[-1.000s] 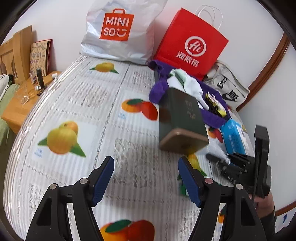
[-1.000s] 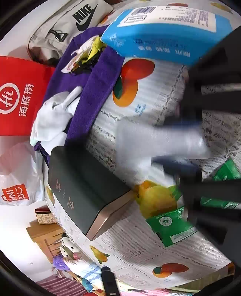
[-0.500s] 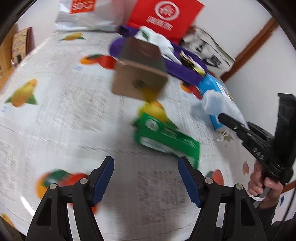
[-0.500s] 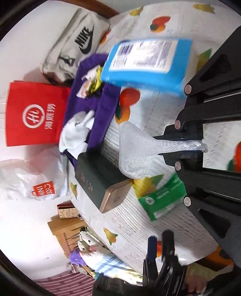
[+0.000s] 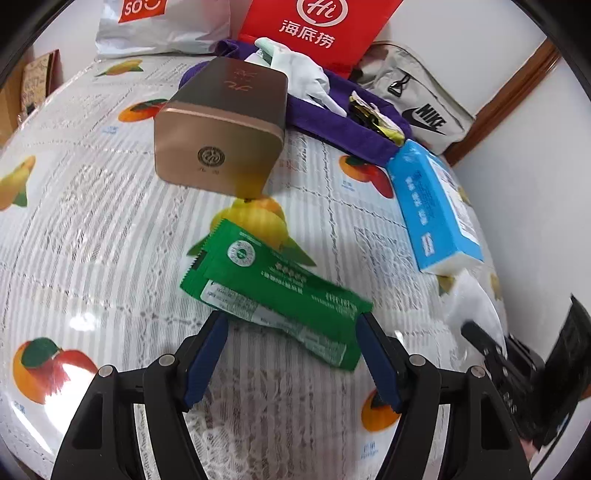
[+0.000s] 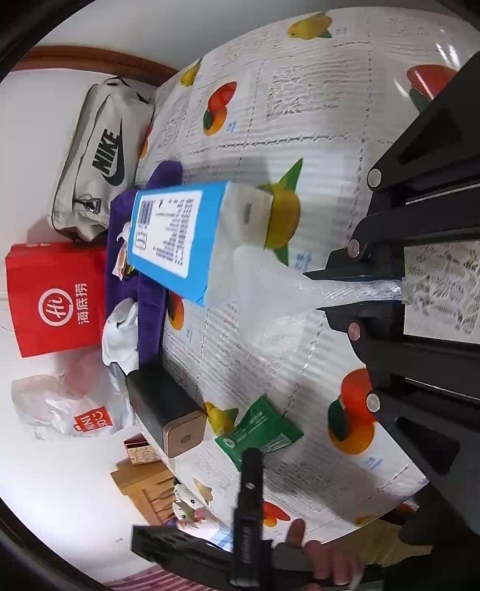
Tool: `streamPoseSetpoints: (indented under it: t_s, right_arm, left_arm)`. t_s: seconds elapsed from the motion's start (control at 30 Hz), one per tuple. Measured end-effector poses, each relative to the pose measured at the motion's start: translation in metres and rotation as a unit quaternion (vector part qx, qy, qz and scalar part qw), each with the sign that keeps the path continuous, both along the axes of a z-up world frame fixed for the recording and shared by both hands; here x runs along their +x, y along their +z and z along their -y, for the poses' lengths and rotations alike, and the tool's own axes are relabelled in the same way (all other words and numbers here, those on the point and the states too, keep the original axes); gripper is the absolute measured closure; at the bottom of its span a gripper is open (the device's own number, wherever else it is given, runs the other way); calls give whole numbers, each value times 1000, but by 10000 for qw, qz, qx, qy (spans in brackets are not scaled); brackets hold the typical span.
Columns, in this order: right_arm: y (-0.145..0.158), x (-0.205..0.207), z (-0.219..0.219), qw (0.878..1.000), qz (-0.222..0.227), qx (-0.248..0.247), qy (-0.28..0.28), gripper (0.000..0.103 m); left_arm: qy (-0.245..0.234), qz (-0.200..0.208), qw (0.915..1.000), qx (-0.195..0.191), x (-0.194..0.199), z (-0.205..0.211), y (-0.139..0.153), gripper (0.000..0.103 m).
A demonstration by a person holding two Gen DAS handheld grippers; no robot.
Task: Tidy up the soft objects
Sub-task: 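Close the left tool on the green snack packet while the right tool holds the mesh bag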
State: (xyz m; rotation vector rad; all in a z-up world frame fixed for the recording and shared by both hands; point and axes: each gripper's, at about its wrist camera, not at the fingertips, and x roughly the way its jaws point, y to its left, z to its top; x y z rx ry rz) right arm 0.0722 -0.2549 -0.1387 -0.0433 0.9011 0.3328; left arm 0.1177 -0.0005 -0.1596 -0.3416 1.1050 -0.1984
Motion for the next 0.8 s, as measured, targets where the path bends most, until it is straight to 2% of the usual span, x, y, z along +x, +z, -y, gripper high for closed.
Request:
streamPoseSetpoints:
  t_s: [0.17,0.27,0.33,0.5,0.7,0.8]
  right_arm:
    - [-13,-2,6,10000,-53,1,18,97]
    - [-19,1,13,9998,-149,133,-54,97]
    - [-21,2,18,9995,-192,246,-96,97]
    - [-24,4,20,9989,-190,382,-193,97]
    - [-27,4,22,9976,-88,585,-347,97]
    - [-28,6,21,9973,-74,628,-383,97]
  left_arm:
    - [183,2,9997,178,21,8,1,31]
    - [149,-40,9990,414,32,20,-1,25]
    - [42,-22,9971,763,37,34,-2,23]
    - [-131,187,9810,1927,34,65,-10,23]
    - [125,340,9816,1873,14,48,-8,23]
    - [77,536,9829,1761,9,42,-9,25]
